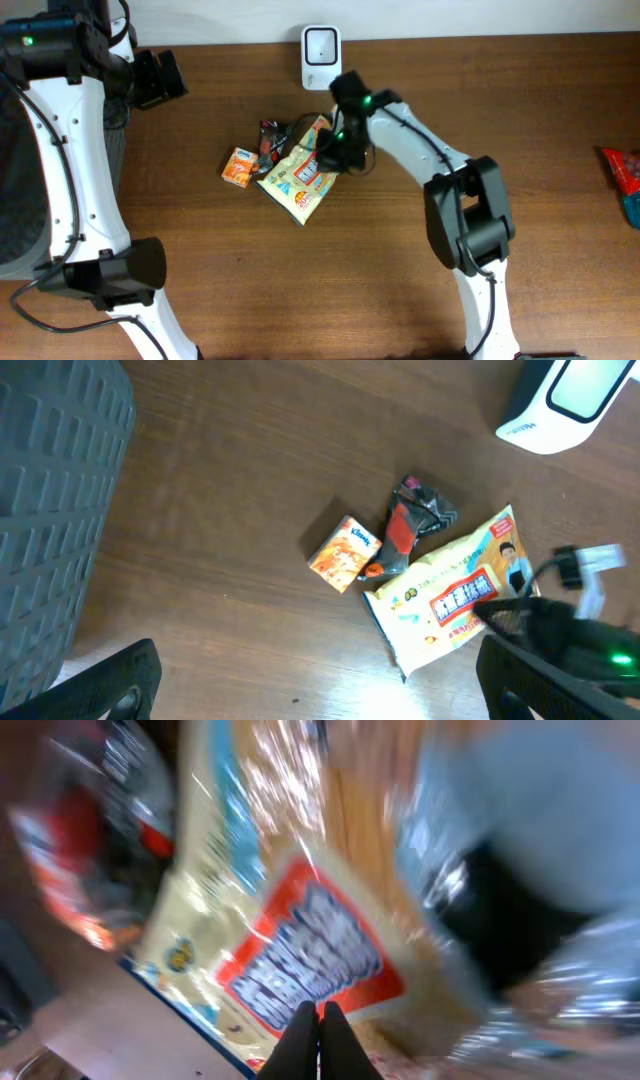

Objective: Scan the item barcode

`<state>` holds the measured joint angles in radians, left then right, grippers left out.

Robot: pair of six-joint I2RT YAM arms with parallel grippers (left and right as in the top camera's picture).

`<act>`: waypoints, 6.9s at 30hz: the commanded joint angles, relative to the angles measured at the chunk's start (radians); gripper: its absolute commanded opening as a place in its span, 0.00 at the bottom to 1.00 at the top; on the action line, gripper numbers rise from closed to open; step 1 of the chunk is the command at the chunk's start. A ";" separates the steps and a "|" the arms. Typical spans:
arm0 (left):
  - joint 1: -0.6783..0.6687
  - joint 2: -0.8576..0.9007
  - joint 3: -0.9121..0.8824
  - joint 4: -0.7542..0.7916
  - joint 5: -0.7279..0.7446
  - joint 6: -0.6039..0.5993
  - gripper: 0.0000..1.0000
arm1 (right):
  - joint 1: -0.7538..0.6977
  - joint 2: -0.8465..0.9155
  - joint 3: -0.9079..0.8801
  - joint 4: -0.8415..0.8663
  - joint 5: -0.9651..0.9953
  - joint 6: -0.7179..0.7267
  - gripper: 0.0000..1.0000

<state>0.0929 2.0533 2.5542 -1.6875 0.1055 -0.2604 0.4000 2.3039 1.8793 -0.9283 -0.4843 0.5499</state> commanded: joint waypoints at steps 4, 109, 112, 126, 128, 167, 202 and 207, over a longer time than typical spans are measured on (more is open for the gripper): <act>0.002 -0.005 0.003 0.000 0.010 0.012 0.99 | -0.044 0.011 0.143 0.021 0.165 -0.318 0.04; -0.306 -0.002 -0.411 0.482 0.179 -0.102 0.00 | -0.166 -0.167 0.336 -0.497 0.453 -0.180 0.04; -0.360 0.000 -0.632 0.712 0.179 -0.152 0.00 | -0.165 -0.046 0.335 -0.437 0.350 -0.179 0.04; -0.380 0.232 -0.929 1.117 0.307 -0.158 0.00 | -0.158 0.177 0.184 -0.243 0.201 -0.258 0.04; -0.364 0.230 -0.922 1.023 0.123 -0.191 0.00 | -0.172 0.177 0.106 -0.210 0.278 -0.257 0.04; -0.361 0.195 -0.452 0.532 -0.005 -0.015 0.00 | -0.266 0.138 0.544 -0.622 0.553 -0.472 0.99; -0.777 0.138 -0.322 0.558 -0.119 -0.091 0.70 | -0.743 -0.014 0.862 -0.771 -0.195 -0.548 0.99; -0.521 0.165 -0.285 0.552 -0.001 -0.090 0.00 | -0.585 -0.009 0.765 -0.770 -0.121 -0.602 0.12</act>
<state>-0.5343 2.2215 2.2532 -1.1355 -0.0013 -0.3531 -0.2810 2.3100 2.7068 -1.6924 -0.6304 -0.0151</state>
